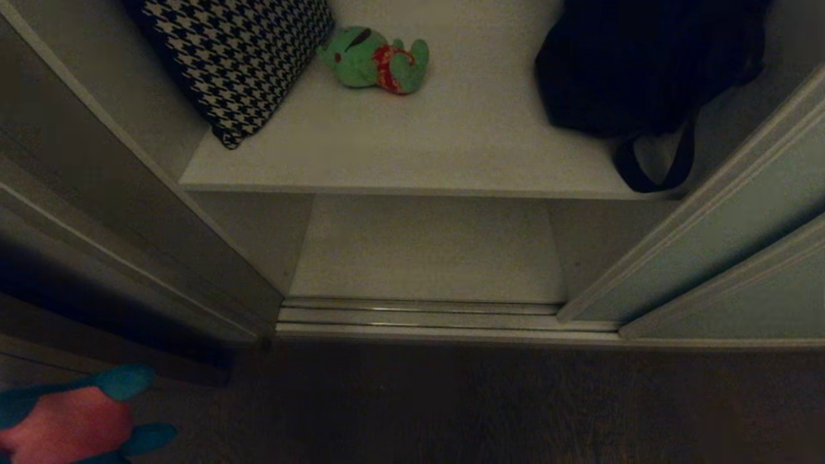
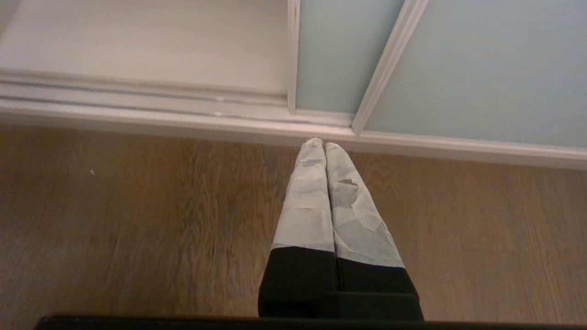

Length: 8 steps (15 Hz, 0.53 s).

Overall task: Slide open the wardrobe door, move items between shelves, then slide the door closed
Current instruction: Place the blue doll on the lower shelf

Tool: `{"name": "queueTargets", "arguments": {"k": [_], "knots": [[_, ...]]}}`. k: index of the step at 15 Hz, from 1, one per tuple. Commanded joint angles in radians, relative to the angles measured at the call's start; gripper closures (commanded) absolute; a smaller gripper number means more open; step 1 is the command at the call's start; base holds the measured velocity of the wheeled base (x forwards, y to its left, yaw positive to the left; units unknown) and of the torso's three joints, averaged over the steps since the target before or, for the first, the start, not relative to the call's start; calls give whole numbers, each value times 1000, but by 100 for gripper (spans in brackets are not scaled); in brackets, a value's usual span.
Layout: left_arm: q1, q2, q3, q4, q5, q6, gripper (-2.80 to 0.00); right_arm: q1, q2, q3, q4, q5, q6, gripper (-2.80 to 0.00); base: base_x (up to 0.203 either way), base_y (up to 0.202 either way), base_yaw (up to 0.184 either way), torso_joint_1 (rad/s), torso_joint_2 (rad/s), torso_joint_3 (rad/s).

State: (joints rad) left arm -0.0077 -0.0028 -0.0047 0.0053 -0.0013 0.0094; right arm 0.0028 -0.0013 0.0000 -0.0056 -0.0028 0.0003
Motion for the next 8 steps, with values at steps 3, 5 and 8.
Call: {"name": "queueTargets", "arguments": {"k": [3,5,8], "knots": [[0,3,0,-1,1,0,0,0,0,0,-1,0,0,0,0,0,0,1,1,-194],[0,3,-1,1,0,0,0,0,0,0,-1,0,0,0,0,0,0,2,2,-198],[0,3,-1,1,0,0,0,0,0,0,-1,0,0,0,0,0,0,2,1,-203]]}}
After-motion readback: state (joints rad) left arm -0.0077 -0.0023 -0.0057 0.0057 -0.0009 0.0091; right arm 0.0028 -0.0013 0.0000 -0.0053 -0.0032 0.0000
